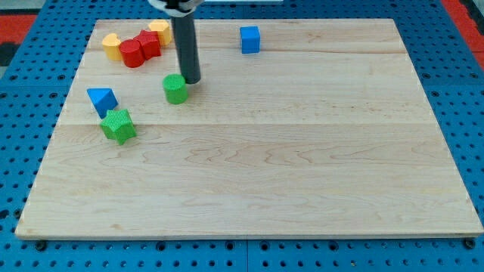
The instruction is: Slide the blue cube diagonal to the yellow hexagon
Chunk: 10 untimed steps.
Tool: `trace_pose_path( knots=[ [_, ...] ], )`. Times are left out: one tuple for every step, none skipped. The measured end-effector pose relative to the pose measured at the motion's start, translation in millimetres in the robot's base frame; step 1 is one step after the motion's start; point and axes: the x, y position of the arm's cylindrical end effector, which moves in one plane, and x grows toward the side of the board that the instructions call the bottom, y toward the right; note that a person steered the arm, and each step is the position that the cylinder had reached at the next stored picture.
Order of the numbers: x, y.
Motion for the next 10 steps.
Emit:
trace_pose_path(
  knots=[
    [20.8, -26.8],
    [41.8, -50.6],
    [52.1, -59.9],
    [40.1, -17.2],
    [25.5, 72.2],
    [23.8, 159.0],
    [-5.6, 228.7],
    [-94.8, 232.4],
    [-163.4, 184.9],
    [-163.0, 143.5]
  ],
)
